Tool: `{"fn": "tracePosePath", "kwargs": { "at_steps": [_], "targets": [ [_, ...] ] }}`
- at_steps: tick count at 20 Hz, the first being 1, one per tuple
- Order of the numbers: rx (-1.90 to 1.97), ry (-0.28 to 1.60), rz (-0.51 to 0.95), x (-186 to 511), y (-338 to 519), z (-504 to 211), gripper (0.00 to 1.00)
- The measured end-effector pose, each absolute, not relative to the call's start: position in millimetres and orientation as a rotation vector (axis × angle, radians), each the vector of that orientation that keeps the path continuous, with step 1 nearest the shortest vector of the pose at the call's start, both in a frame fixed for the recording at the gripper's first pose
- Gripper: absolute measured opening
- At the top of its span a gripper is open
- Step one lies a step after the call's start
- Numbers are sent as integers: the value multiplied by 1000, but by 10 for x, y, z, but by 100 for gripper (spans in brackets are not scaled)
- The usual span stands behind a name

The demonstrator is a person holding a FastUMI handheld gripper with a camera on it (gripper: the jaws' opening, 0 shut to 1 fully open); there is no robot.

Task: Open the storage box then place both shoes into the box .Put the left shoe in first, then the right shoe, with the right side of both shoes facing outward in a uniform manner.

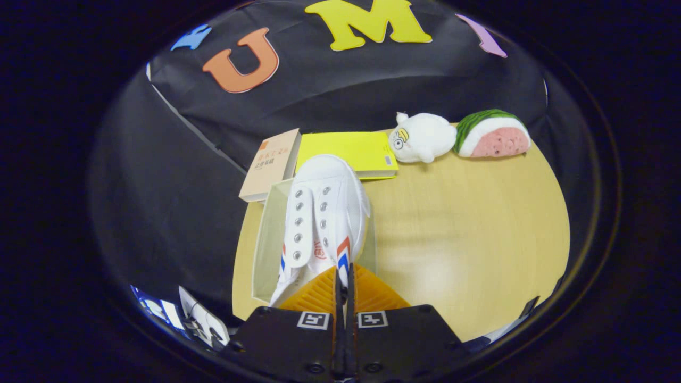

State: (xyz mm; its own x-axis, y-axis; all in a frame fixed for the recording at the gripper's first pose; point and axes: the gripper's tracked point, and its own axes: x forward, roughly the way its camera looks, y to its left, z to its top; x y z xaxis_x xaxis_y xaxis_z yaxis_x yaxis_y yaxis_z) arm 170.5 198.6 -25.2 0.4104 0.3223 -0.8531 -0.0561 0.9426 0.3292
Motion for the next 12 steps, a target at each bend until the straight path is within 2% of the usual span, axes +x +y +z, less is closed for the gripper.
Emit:
{"fn": "tracePosePath", "kwargs": {
  "at_steps": [5, 12],
  "targets": [
    [263, 1100, 255, 1866, 2262, -606, 6],
    [166, 967, 147, 1988, 2272, -832, 5]
  ]
}}
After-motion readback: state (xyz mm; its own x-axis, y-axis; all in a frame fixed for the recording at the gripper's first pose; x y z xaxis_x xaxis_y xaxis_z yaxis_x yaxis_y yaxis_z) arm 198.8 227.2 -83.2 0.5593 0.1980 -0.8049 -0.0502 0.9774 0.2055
